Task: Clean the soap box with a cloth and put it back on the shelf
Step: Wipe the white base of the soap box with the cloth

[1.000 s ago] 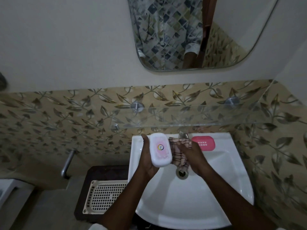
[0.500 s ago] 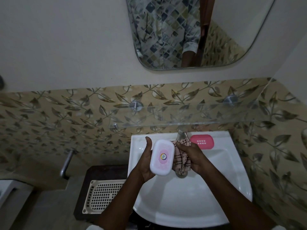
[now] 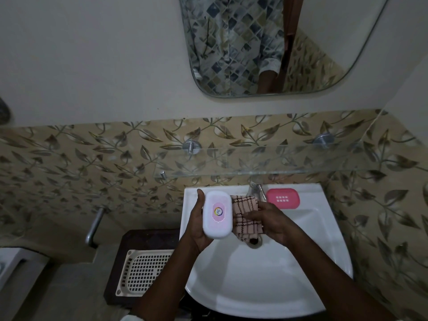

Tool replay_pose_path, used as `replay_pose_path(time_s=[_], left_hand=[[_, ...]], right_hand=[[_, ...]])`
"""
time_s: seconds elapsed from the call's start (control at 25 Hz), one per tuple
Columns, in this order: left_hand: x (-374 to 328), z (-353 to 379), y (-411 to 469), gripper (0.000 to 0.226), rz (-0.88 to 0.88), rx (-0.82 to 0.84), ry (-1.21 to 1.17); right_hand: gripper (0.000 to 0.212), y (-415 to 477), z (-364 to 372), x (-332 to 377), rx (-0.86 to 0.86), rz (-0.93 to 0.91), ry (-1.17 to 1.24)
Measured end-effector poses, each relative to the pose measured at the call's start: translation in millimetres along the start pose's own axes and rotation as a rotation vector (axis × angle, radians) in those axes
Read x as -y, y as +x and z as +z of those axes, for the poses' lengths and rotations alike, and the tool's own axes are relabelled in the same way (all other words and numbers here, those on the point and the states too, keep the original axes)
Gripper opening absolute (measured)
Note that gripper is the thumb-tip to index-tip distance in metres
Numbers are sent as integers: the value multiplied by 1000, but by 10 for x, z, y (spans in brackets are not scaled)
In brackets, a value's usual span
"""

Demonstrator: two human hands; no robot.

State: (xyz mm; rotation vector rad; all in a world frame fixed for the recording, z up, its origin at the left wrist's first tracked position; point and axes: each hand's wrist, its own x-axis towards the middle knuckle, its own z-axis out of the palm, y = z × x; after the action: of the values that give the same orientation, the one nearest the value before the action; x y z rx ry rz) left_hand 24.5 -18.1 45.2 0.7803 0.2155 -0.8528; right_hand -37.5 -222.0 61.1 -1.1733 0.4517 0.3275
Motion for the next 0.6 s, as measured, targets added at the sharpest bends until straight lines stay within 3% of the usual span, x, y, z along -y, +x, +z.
replay_pose_path(time_s=[0.24,0.48,0.6], left_hand=[[-71,-147,-86,79,60,-116,-138],[-57,-293,-91,65,143,-245,-207],[-95,-363,-105,67,119,-190,-272]], right_hand=[[28,270,14,-269,-278,-114,-80],[30,796,313,-276,-360,-81,-255],[30,1115,387,-180,-322,-12,-211]])
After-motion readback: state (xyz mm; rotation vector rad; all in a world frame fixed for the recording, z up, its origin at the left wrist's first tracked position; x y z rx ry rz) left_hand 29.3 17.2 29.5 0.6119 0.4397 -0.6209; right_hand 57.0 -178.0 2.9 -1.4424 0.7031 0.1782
